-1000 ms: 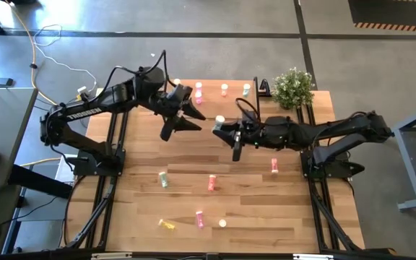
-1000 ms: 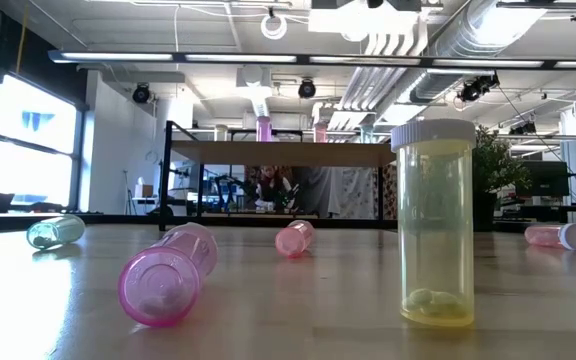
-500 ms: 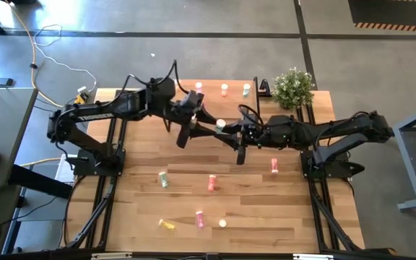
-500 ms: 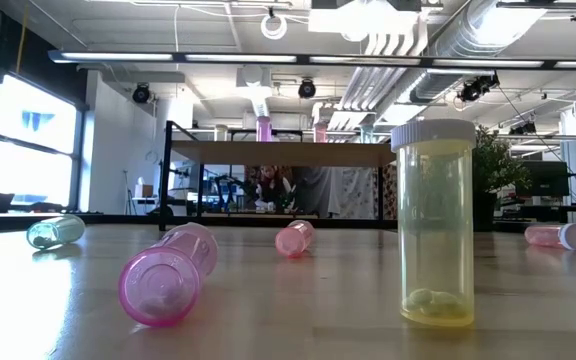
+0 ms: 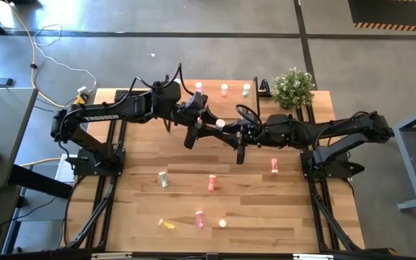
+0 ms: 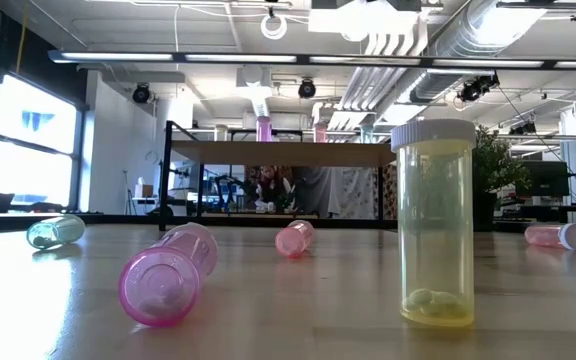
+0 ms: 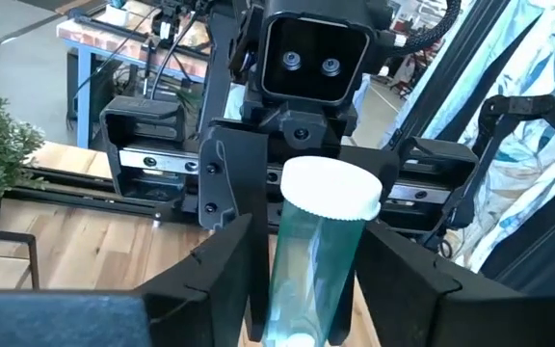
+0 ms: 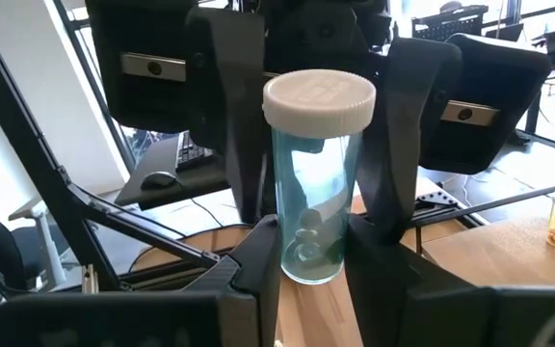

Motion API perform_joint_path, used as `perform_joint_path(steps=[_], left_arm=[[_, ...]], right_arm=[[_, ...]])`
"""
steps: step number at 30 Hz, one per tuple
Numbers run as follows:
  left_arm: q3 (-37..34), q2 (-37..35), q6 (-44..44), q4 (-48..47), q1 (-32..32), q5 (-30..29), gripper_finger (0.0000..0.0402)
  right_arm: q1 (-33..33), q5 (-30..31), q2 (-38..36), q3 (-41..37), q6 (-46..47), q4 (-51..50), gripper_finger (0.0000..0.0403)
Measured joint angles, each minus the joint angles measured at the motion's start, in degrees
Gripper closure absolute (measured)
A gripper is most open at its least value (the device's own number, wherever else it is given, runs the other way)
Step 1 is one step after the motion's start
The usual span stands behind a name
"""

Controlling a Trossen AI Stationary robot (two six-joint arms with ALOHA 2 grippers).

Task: Pick and place medicine bottles onto shelf by color
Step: Put the right blue pill bottle on the shelf aligned with other blue pill bottles

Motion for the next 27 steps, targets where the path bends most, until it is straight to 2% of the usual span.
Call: perform_joint_path(steps=[11, 21, 27], left_arm=[[0.0, 0.0, -0.15, -0.04, 0.0, 0.0, 0.0302], [0.0, 0.0, 0.21, -0.16, 0.0, 0.0, 0.0305], [0.0, 0.0, 3.59, -0.66, 0.31, 0.02, 0.0305]], right_arm=[[-0.1, -0.02, 0.0, 0.0, -0.65, 0.02, 0.0318], [-0.1, -0.04, -0.04, 0.0, 0.58, -0.23, 0.0317], [-0.09, 0.01, -0.19, 0.0, 4.18, -2.42, 0.0278]])
